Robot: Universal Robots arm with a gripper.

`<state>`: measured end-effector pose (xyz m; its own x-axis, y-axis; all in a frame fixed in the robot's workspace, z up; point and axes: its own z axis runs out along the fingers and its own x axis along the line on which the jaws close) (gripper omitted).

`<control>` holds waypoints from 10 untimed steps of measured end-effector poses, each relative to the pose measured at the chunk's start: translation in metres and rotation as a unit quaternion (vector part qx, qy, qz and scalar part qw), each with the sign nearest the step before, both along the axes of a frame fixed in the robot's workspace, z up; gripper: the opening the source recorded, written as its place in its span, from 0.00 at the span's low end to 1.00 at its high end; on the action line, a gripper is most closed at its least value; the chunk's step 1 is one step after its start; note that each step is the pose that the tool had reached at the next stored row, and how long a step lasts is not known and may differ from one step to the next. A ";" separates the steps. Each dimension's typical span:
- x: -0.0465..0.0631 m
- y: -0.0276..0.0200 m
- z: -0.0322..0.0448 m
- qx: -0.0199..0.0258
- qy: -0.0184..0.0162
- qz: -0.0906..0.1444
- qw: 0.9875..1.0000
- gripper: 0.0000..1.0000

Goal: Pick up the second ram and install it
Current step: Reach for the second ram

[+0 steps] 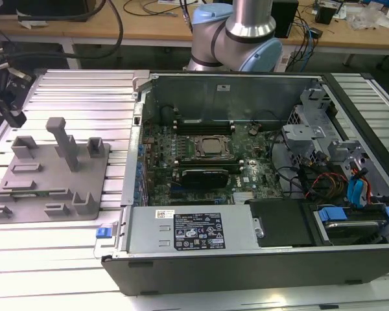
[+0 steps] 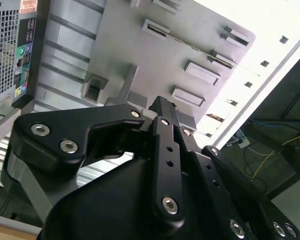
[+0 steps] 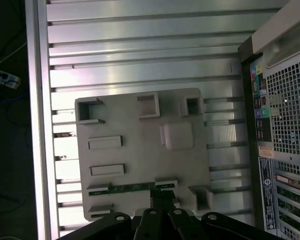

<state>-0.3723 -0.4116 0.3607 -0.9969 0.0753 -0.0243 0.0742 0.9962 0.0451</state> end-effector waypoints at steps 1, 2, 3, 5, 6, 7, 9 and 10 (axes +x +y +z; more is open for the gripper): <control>-0.001 -0.0001 -0.0020 0.000 0.000 0.000 1.000 0.08; -0.002 -0.0002 -0.0035 0.000 0.000 0.000 1.000 0.08; -0.003 -0.0003 -0.0050 0.000 0.000 0.000 1.000 0.08; -0.007 -0.0003 -0.0100 0.000 0.000 0.000 1.000 0.08; -0.008 -0.0003 -0.0114 0.000 0.000 0.000 1.000 0.08; -0.009 -0.0003 -0.0124 0.000 0.000 0.000 1.000 0.08; -0.012 -0.0003 -0.0168 0.000 0.000 0.000 1.000 0.08; -0.013 -0.0005 -0.0189 0.000 0.000 0.000 1.000 0.08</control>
<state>-0.3856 -0.4121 0.3418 -0.9969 0.0752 -0.0242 0.0741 0.9962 0.0450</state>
